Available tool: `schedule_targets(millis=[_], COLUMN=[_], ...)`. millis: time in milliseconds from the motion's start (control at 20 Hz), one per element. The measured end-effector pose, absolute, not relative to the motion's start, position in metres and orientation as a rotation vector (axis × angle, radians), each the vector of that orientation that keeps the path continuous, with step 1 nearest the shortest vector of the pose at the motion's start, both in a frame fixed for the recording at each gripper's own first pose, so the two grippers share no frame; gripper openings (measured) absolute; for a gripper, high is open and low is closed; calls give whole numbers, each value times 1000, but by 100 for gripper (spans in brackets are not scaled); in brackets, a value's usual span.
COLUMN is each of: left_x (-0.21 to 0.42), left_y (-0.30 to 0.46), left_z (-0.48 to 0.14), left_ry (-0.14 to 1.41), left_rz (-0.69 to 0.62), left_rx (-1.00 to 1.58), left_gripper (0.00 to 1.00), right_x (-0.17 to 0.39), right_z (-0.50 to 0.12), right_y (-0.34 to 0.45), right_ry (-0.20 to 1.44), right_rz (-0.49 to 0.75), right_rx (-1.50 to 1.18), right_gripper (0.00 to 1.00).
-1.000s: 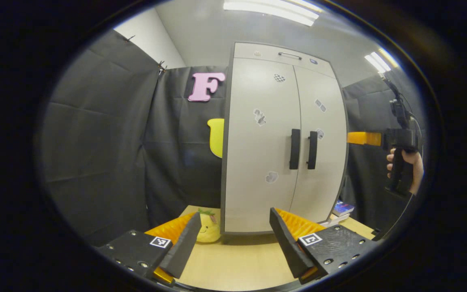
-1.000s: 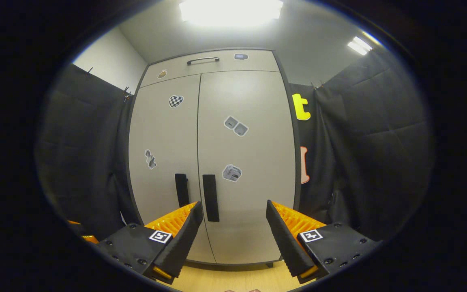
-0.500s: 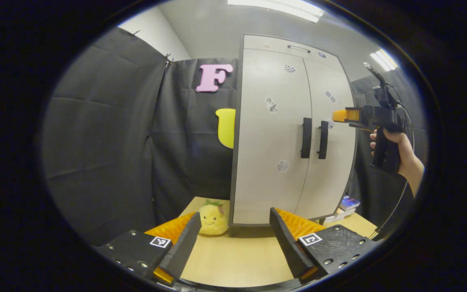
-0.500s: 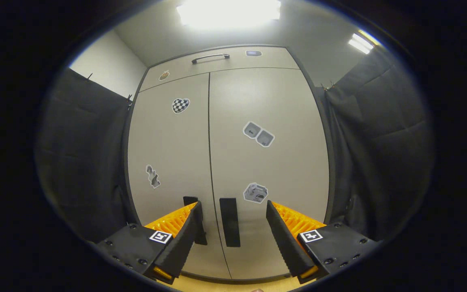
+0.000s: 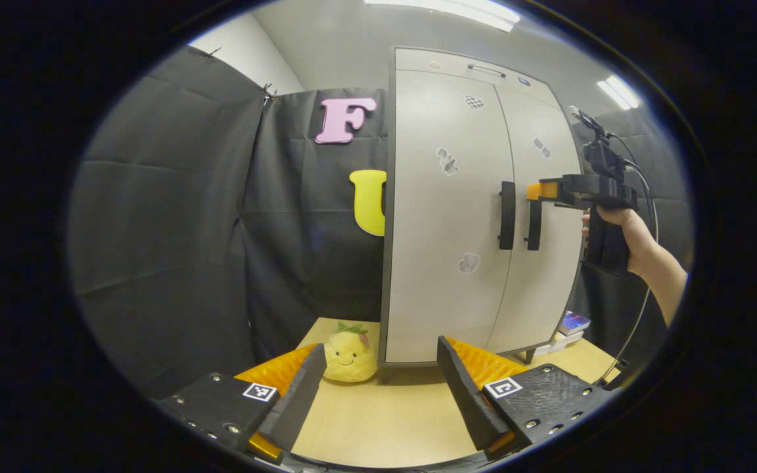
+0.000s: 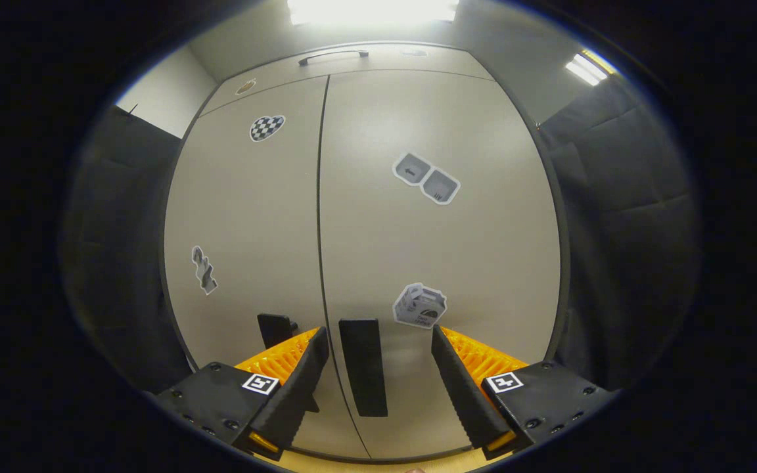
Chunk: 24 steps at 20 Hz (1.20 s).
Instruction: Open the right door of the double-door shoe cabinet with the right hand, and open the left door with the left hand.
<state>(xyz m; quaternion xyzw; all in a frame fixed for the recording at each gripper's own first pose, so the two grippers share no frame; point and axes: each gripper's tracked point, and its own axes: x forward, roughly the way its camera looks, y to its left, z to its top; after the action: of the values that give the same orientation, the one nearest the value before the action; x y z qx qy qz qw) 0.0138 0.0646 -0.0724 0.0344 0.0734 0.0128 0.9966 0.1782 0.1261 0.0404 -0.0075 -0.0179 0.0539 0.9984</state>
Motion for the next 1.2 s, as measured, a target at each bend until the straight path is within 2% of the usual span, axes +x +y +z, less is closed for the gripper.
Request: schedule_targets(millis=[50, 100, 250, 300, 350, 450, 500, 550, 650, 700, 750, 800, 850, 900, 950, 1000, 1050, 1200], left_x=[18, 21, 32, 34, 37, 40, 40, 41, 41, 40, 39, 38, 38, 37, 37, 37, 37, 37], left_y=[66, 67, 70, 71, 72, 72, 73, 73, 73, 73, 74, 75, 76, 74, 73, 71, 70, 59], left_z=[-73, -75, -75, -74, -73, -71, -72, -71, -71, -72, -72, -73, -73, -75, -76, -77, -78, -76], left_ry=[150, 152, 151, 149, 147, 144, 145, 146, 151, 151, 151, 152, 154, 156, 159, 163, 166, 165], left_rz=[23, 20, 14, 14, 13, 11, 11, 11, 8, 8, 10, 13, 18, 20, 18, 15, 12, 2], left_rx=[65, 62, 62, 64, 65, 67, 69, 70, 71, 71, 73, 74, 71, 64, 56, 51, 49, 58], left_gripper=[100, 100, 98, 98, 98, 98, 98, 98, 98, 98, 98, 98, 98, 98, 96, 100, 100, 98], right_x=[183, 186, 197, 200, 203, 204, 205, 204, 205, 205, 205, 205, 203, 205, 202, 207, 204, 201], right_z=[36, 33, 24, 20, 17, 13, 10, 13, 12, 11, 11, 12, 11, 12, 11, 11, 10, 10], right_y=[127, 129, 131, 132, 133, 137, 139, 139, 138, 138, 138, 139, 138, 139, 138, 139, 138, 138], right_ry=[-24, -15, 20, 31, 39, 59, 68, 61, 70, 70, 74, 69, 73, 74, 89, 92, 97, 95], right_rz=[105, 104, 95, 95, 95, 98, 100, 93, 85, 87, 92, 105, 124, 141, 159, 167, 171, 175], right_rx=[-19, -21, -20, -18, -19, -21, -16, -20, -41, -37, -33, -26, -15, 1, -9, -21, -31, -26], right_gripper=[94, 99, 98, 88, 84, 66, 43, 39, 39, 31, 31, 22, 22, 9, 8, 0, 4, 4])
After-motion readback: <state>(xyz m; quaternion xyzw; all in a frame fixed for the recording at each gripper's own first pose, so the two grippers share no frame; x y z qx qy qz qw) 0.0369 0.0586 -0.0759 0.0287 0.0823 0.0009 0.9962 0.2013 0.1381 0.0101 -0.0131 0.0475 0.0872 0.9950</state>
